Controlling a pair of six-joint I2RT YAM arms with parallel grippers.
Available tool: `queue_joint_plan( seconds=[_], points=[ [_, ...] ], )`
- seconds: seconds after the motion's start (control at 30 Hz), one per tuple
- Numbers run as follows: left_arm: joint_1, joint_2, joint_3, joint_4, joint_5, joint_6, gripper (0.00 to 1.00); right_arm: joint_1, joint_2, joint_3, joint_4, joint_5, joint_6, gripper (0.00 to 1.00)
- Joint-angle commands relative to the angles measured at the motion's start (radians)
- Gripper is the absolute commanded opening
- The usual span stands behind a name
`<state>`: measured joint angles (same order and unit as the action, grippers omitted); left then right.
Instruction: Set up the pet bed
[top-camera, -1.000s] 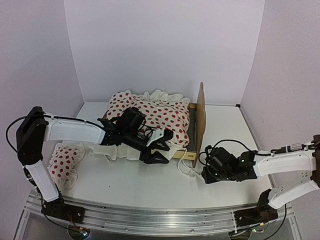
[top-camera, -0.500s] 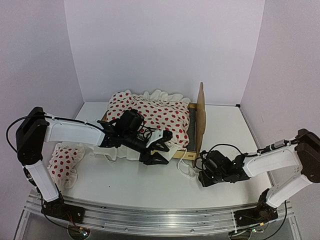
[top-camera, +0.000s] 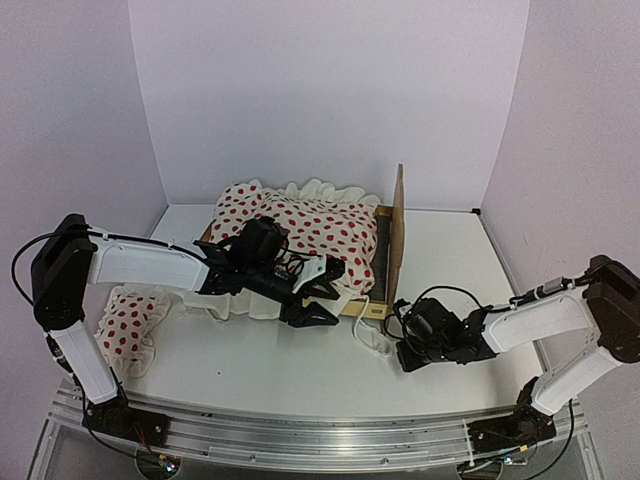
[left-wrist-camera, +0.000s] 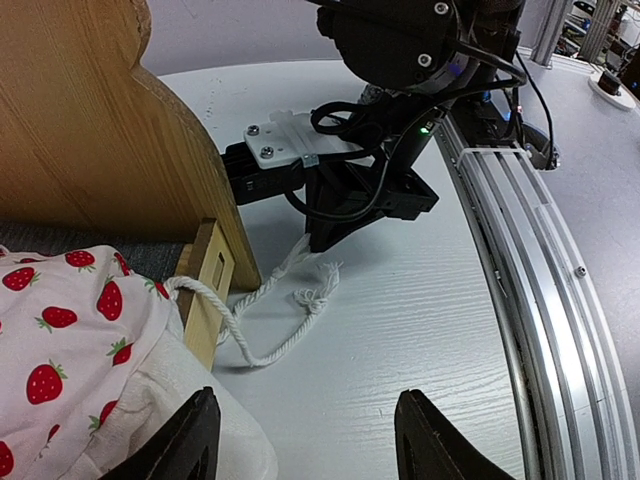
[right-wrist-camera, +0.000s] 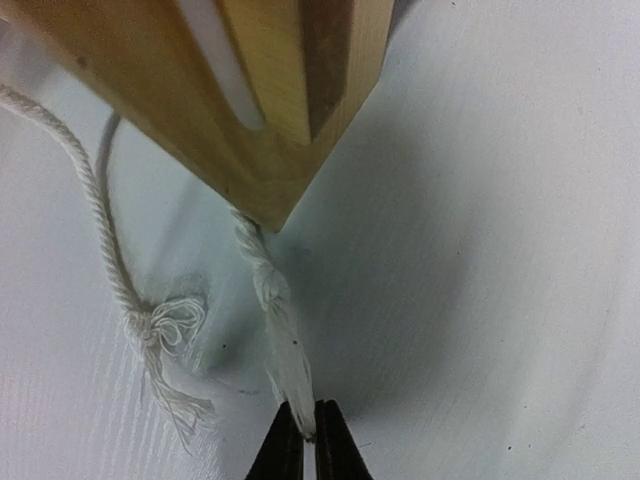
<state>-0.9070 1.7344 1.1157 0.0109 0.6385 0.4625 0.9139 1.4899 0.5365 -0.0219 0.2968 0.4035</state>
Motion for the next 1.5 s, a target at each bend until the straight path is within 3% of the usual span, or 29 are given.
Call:
queue_joint_plan(
  seconds=[0.0,0.33,0.57,0.8,1.03,1.47],
  points=[
    [-0.002,-0.047,-0.015,0.034,-0.007,0.006,0.6,-0.002,-0.032,-0.023,-0.018,-0.058,0.027,0.0],
    [-0.001,-0.035,-0.014,0.074,0.043,0.042,0.55,0.017,-0.222,0.03,-0.275,-0.278,0.021,0.0],
    [-0.008,-0.023,-0.011,0.096,0.18,0.116,0.54,0.085,-0.295,0.109,-0.279,-0.375,-0.03,0.0],
    [-0.031,0.02,-0.022,0.152,0.252,0.192,0.66,0.095,-0.234,0.233,-0.211,-0.439,-0.067,0.0],
    [-0.048,0.071,-0.045,0.239,0.219,0.213,0.68,0.098,-0.185,0.302,-0.165,-0.484,-0.081,0.0],
    [-0.071,0.136,-0.037,0.409,0.204,0.144,0.44,0.097,-0.201,0.332,-0.162,-0.465,-0.099,0.0]
  ],
)
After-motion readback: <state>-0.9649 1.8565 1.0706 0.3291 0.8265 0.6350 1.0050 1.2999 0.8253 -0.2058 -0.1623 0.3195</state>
